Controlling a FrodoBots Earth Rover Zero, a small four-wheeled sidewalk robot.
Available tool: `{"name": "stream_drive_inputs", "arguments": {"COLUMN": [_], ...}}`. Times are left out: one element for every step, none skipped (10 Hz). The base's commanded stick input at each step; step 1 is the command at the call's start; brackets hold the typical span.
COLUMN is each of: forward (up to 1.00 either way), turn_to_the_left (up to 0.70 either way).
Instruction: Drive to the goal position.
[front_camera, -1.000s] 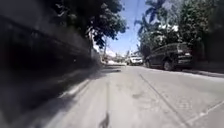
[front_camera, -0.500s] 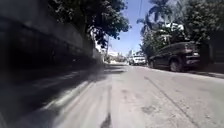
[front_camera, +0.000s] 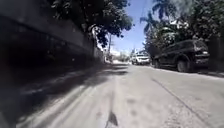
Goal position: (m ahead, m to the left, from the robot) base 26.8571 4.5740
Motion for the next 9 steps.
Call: {"name": "stream_drive_inputs", "arguments": {"forward": [1.00,1.00,1.00,1.00,1.00,1.00,1.00,1.00,1.00], "turn_to_the_left": [-0.03,-0.06,-0.22,-0.39,-0.40,-0.40,-0.12,0.00,0.00]}}
